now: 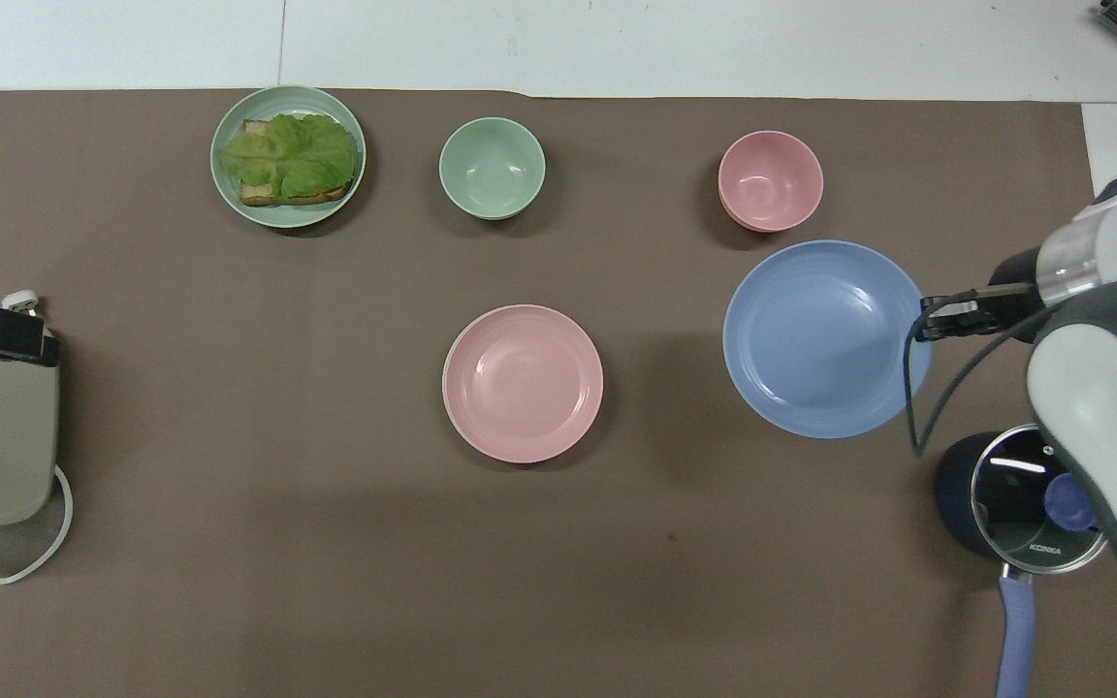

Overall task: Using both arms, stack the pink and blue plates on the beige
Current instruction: 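Carry the blue plate over the pink plate and lower it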

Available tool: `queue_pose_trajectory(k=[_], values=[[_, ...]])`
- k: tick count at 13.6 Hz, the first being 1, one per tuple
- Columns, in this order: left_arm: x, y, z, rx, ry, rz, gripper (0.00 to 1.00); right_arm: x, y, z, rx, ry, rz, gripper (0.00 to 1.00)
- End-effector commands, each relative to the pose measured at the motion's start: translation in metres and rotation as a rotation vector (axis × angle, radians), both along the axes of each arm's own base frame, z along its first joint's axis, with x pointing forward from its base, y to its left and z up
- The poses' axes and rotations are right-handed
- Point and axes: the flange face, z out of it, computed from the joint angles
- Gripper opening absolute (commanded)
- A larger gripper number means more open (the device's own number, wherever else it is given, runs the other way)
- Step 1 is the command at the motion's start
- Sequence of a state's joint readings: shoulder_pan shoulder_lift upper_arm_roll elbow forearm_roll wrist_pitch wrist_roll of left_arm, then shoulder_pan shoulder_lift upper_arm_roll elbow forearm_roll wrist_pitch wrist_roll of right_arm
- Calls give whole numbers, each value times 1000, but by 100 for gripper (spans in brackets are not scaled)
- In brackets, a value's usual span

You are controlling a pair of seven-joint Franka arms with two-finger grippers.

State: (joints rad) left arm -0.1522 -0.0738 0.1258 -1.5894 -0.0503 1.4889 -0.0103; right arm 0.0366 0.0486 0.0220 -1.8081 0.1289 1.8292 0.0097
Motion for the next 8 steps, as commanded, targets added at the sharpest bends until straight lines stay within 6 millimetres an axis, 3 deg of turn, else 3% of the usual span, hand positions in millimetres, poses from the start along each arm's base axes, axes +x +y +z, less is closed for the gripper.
queue_pose_trajectory(k=[1, 4, 5, 8], values=[[-4, 3, 4, 22, 3, -9, 100, 2, 80, -9, 6, 1, -80, 0], [-4, 3, 4, 22, 3, -9, 100, -1, 161, -31, 24, -19, -169, 0], [-4, 3, 4, 22, 3, -9, 100, -2, 172, -32, 29, -27, -187, 0], [-4, 3, 4, 22, 3, -9, 100, -6, 222, -63, 46, -34, -223, 0]])
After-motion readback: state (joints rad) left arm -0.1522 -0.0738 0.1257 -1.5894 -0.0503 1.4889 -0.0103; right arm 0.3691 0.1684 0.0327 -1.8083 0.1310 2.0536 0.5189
